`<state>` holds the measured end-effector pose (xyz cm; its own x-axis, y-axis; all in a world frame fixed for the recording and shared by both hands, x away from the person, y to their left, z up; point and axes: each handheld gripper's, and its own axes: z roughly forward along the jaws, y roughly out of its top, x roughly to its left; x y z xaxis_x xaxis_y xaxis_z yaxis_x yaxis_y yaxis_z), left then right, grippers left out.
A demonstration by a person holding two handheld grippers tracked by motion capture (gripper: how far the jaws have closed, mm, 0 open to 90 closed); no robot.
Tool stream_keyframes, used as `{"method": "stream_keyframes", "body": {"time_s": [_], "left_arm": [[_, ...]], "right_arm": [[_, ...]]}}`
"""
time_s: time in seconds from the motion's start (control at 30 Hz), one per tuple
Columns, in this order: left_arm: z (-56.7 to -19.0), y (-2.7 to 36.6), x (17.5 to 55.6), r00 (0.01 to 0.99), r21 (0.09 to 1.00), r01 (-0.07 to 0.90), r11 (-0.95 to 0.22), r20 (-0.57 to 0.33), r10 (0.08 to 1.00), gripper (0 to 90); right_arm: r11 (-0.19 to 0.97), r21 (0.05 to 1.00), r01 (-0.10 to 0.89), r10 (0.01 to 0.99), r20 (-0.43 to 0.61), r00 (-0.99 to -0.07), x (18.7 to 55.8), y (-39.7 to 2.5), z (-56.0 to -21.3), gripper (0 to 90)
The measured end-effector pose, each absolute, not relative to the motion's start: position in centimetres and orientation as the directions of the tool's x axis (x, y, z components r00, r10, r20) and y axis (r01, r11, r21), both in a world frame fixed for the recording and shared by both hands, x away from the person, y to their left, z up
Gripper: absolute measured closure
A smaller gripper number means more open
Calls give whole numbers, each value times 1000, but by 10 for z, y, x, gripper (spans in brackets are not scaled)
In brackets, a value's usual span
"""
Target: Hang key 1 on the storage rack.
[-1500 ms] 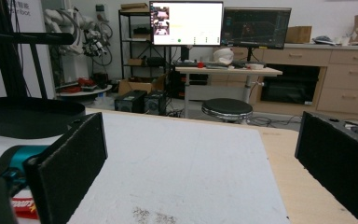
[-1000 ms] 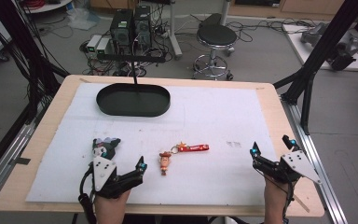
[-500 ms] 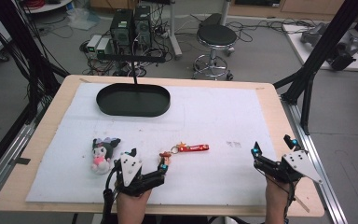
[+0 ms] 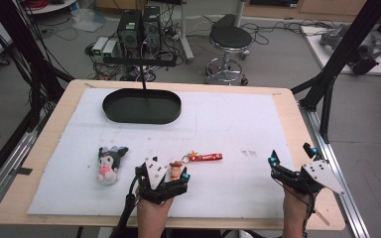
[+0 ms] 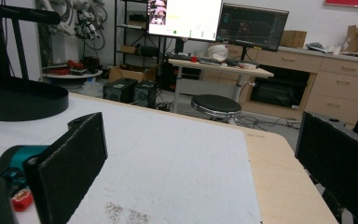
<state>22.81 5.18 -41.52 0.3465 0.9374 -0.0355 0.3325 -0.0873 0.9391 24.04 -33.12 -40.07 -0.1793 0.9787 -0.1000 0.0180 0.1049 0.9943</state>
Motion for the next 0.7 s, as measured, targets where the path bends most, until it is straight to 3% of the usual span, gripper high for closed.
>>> {"method": "stream_keyframes", "body": {"time_s": [0.7], "left_arm": [[-442, 38, 253, 326, 862, 485, -149, -20, 945, 60]], "right_arm": [[111, 994, 10, 981, -108, -162, 239, -334, -401, 13]]}}
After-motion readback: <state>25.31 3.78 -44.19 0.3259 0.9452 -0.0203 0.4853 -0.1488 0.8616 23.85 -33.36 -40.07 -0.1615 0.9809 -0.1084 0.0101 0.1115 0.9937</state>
